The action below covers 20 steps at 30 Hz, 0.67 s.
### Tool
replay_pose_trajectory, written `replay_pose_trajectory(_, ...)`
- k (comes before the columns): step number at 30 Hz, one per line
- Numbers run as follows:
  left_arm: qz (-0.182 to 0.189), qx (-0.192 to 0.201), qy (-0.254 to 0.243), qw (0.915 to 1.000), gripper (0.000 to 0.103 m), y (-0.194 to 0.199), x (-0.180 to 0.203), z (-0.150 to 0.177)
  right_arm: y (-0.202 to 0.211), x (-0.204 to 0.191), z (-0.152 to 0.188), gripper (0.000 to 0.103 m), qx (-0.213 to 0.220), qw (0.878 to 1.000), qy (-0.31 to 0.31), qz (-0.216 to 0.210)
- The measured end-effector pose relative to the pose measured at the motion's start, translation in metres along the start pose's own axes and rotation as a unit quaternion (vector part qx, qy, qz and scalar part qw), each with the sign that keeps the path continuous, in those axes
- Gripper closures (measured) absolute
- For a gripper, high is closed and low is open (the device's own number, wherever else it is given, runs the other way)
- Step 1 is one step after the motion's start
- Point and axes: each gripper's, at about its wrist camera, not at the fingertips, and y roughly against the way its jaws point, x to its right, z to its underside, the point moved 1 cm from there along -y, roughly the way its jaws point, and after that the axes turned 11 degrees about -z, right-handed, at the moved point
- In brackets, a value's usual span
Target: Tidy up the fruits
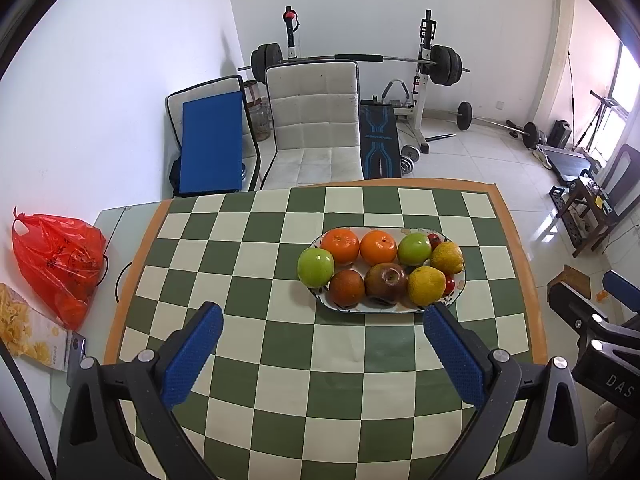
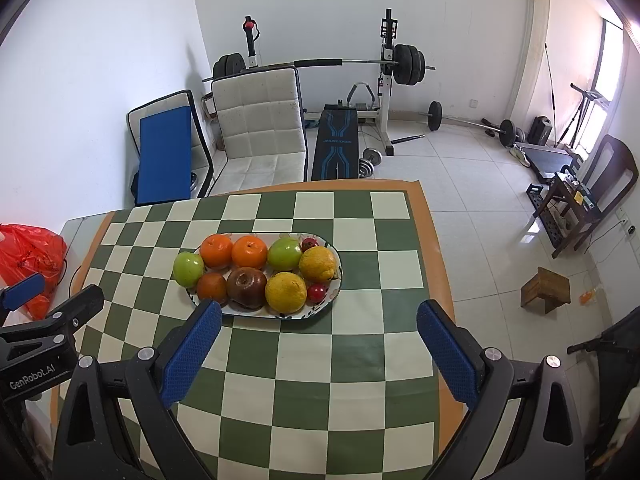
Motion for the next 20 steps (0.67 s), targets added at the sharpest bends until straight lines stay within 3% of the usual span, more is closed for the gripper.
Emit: replay_pose_trajectory(20,0.003,0.002,0.001,1.0,0.0,0.0051,0.007,-0.0061,0.0006,0.0016,-0.0027,0.003,-0.001,1.0,-0.002,-0.001)
